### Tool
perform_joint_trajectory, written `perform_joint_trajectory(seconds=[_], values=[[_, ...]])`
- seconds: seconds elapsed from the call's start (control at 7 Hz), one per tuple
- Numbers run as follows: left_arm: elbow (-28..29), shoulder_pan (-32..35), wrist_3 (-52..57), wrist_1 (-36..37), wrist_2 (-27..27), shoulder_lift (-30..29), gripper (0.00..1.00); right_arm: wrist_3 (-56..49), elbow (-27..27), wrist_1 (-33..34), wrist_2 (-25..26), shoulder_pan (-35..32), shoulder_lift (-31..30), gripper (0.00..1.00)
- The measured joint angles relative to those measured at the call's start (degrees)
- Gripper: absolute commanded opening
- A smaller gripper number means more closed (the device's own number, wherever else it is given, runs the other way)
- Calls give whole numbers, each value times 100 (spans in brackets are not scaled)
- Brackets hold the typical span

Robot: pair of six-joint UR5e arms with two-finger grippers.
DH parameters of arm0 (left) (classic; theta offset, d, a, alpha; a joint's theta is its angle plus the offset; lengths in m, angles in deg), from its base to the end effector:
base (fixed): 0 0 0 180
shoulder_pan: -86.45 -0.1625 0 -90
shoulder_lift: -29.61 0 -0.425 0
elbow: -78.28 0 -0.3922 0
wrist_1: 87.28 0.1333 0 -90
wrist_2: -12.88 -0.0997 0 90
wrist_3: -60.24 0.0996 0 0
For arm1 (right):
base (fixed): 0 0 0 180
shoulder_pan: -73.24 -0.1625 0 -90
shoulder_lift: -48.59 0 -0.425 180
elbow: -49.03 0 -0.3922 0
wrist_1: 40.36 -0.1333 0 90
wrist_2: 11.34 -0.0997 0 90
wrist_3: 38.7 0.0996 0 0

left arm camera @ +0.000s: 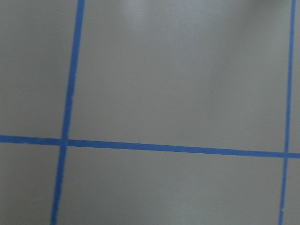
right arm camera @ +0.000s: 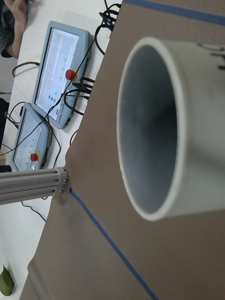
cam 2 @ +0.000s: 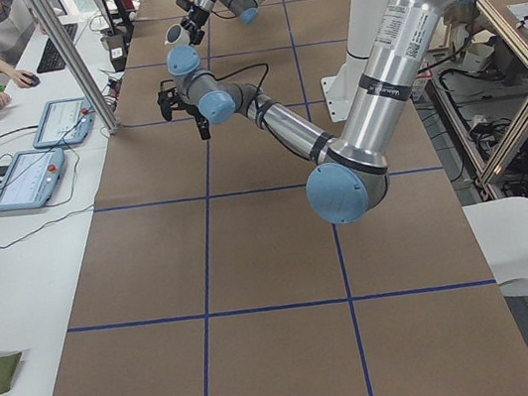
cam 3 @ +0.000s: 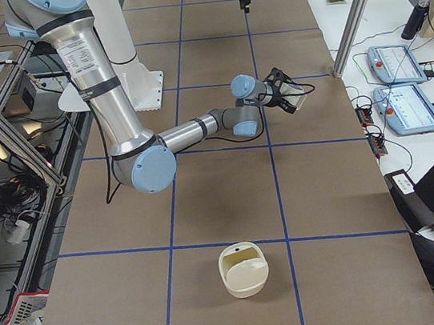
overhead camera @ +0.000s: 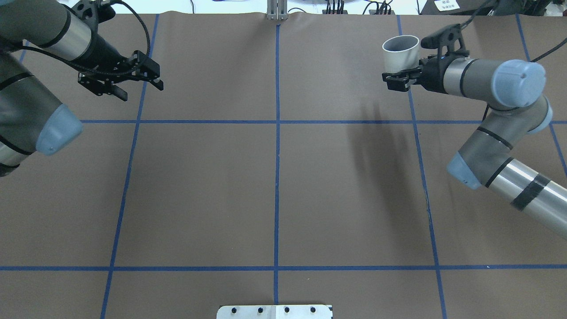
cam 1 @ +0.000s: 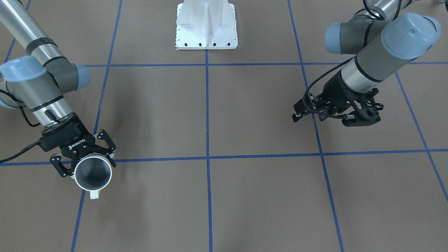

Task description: Left arm hands cup to right arm to dump lemon

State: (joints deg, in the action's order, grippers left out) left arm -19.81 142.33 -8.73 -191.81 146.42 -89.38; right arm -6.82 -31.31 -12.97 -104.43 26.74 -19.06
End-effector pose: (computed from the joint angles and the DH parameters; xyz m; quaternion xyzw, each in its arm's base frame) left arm 0.3040 -0.5639 0.2645 -0.0101 0.5242 -0.0963 0.8461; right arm -0.3655 -0.5710 0.3982 0.4701 -0.3902 -0.0965 0.7857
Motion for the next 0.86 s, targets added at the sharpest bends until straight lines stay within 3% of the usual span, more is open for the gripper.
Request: perform_joint_trajectory(seconds=[0.43, 0.86], values=[[497, -180, -1280, -28, -3, -848, 100, -936, -81, 1205, 1547, 835, 639, 18], [1152, -249, -2016, -102, 2, -1499, 100, -1010, -63, 2130, 2336, 1344, 1353, 19]])
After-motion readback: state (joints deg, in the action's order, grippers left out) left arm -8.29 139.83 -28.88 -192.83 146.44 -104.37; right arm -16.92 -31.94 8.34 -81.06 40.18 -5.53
